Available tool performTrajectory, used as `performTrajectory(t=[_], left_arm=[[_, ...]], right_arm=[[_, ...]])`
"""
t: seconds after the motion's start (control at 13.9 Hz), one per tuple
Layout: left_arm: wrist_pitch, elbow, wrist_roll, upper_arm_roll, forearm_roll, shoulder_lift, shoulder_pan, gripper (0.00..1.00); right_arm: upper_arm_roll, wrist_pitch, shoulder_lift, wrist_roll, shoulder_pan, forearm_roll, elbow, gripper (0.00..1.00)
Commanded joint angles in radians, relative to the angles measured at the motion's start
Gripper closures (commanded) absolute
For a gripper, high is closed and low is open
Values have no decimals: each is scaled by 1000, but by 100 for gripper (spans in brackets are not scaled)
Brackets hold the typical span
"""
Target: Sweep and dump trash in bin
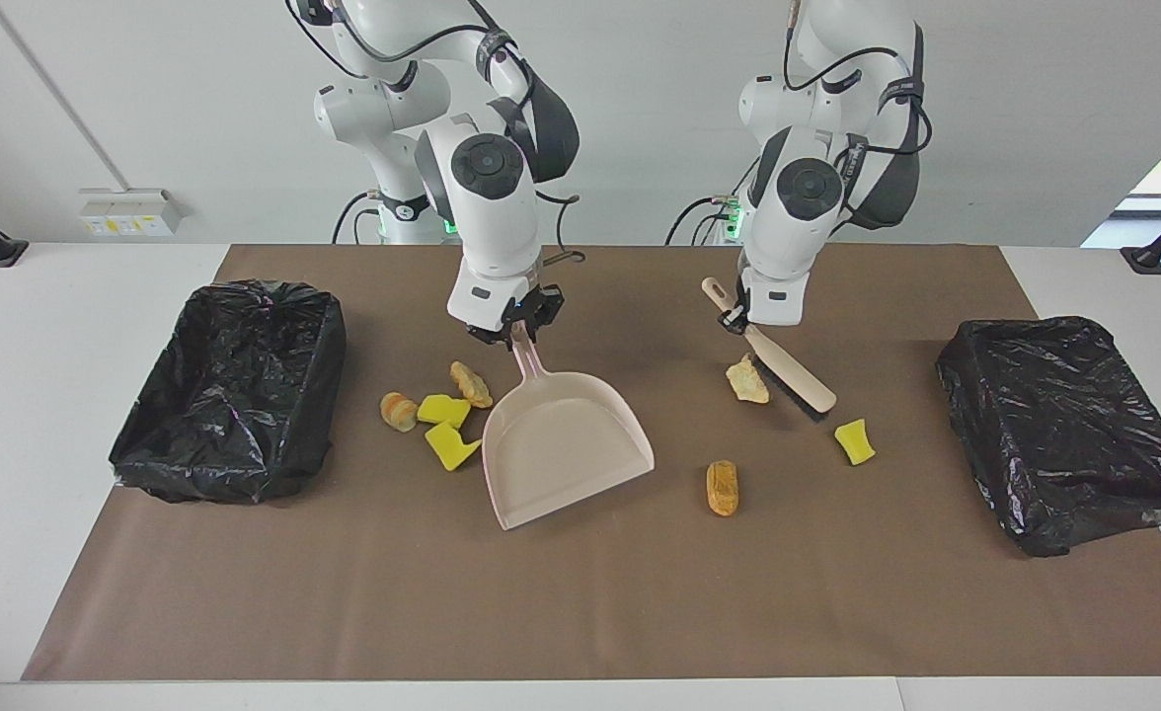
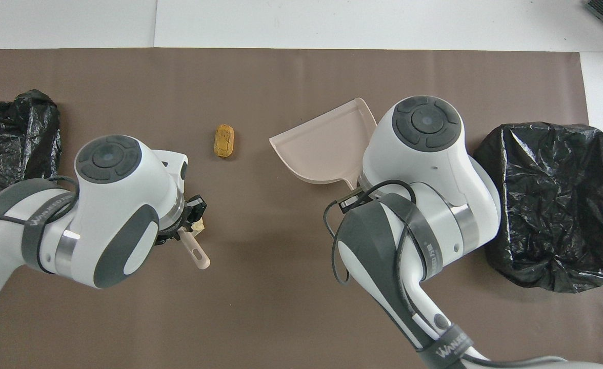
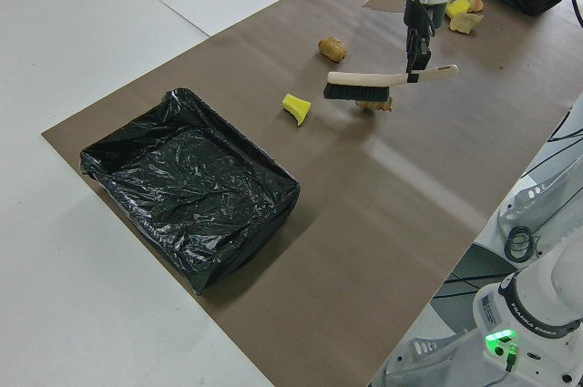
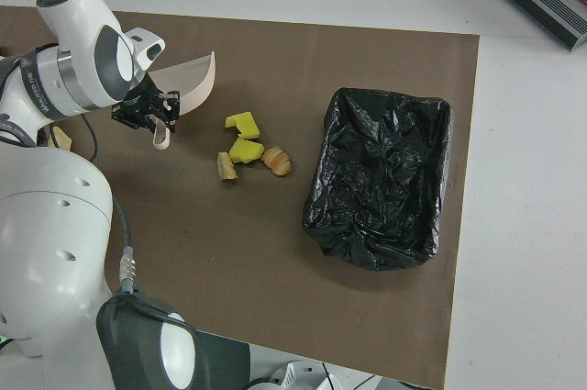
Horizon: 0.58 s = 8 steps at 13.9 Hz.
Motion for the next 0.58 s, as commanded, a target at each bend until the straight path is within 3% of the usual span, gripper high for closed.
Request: performTrajectory(t=[0.0, 0.29, 0.51], left_arm=[[-80, 58, 258, -5, 39, -11, 103, 100], [-32, -12, 612, -5, 104, -6, 206, 100], [56, -91, 690, -5, 178, -11, 254, 100]], right_arm=[[12, 62, -116, -139, 15, -101, -188, 100], [11, 150, -158, -497, -8, -107, -295, 100], [12, 185, -124, -511, 3, -107, -309, 100]])
